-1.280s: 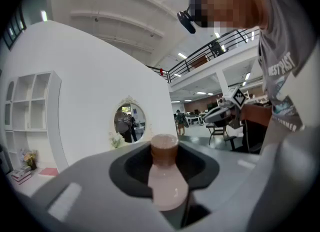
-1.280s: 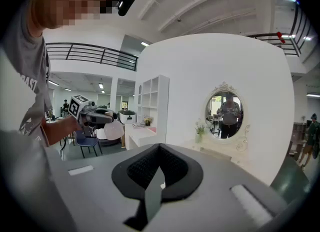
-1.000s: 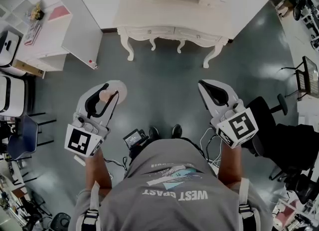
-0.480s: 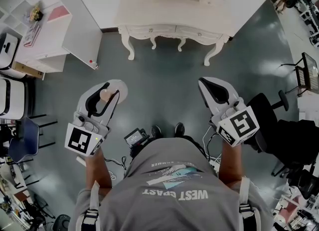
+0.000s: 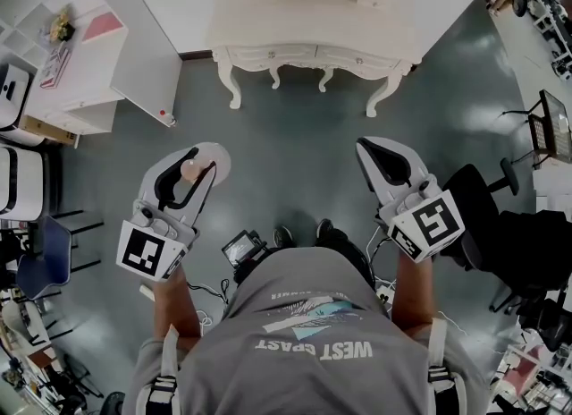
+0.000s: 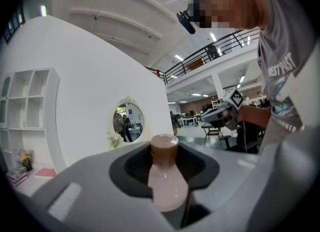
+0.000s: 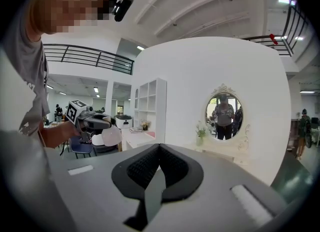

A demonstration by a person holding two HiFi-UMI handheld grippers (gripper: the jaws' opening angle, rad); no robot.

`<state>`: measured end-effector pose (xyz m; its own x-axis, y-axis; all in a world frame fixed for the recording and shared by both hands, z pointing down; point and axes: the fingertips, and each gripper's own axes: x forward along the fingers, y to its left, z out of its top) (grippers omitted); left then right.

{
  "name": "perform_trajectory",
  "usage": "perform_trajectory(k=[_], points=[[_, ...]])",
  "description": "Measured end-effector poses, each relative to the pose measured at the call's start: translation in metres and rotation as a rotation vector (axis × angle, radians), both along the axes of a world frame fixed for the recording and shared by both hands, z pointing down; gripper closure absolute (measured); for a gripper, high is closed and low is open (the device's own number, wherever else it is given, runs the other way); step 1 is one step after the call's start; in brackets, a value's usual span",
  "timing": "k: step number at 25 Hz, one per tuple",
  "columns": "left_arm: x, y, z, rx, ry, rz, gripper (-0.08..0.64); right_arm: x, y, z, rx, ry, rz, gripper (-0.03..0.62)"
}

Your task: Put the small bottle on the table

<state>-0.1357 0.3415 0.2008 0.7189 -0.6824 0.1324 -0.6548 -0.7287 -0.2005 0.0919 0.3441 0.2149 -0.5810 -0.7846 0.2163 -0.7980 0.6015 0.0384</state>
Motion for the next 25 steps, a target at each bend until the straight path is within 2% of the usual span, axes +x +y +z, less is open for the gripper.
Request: perform_trajectory(k=[9, 25], points=[[0.014, -0.021, 0.010, -0.013, -0.006, -0.018, 0.433, 0.016, -0.028, 0.003, 0.013, -0.002, -0.011, 0.589], [0.054, -0.079, 0.007, -0.025, 0.004, -0.132, 0.433, 0.043, -0.119, 0.001, 0.010, -0.022, -0.143, 0.589]])
